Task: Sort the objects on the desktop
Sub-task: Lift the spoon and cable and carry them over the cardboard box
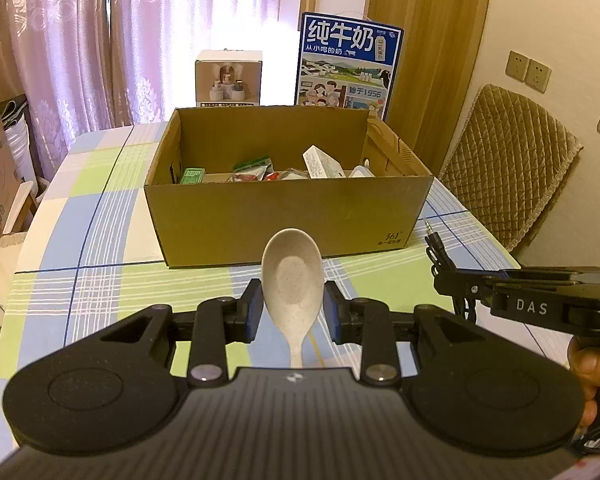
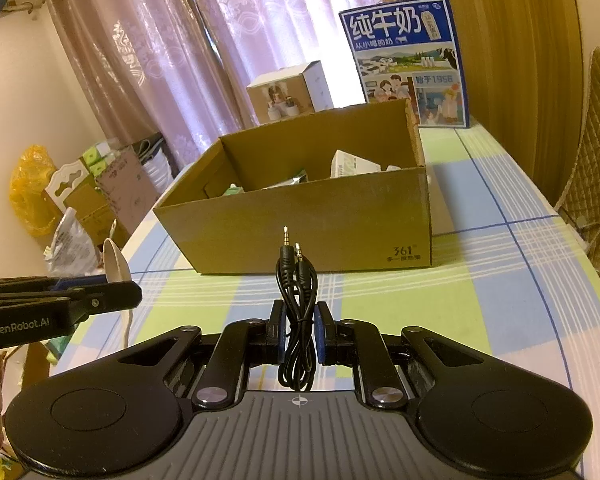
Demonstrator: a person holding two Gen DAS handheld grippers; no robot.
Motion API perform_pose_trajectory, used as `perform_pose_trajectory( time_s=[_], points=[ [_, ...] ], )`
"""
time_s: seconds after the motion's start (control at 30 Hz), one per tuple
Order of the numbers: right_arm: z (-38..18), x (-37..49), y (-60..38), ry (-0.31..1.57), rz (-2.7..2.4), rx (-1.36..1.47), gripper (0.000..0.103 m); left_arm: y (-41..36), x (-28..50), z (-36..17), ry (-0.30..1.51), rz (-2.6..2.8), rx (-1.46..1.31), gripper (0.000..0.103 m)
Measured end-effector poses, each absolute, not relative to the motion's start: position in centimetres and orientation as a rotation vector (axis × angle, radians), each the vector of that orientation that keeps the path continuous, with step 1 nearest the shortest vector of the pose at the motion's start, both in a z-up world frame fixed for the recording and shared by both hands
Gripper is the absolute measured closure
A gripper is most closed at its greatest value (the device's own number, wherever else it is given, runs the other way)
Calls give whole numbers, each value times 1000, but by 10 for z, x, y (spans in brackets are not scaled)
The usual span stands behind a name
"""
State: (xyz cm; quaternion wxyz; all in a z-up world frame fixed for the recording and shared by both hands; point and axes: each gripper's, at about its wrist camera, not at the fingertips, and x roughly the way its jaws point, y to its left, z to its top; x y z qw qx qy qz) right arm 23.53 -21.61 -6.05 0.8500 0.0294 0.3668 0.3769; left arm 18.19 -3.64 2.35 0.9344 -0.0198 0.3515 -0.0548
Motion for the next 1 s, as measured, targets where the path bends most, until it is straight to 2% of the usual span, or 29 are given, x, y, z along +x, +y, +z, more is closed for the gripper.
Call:
perform_pose_trajectory(
  time_s=[0.37,1.0],
  points=[
    [-38,265,-218,738,782,54,92,-27,203,32,721,-125,-34,76],
    [47,354,-143,568,864,-34,92,-13,311,108,612,-140,23,76]
  ],
)
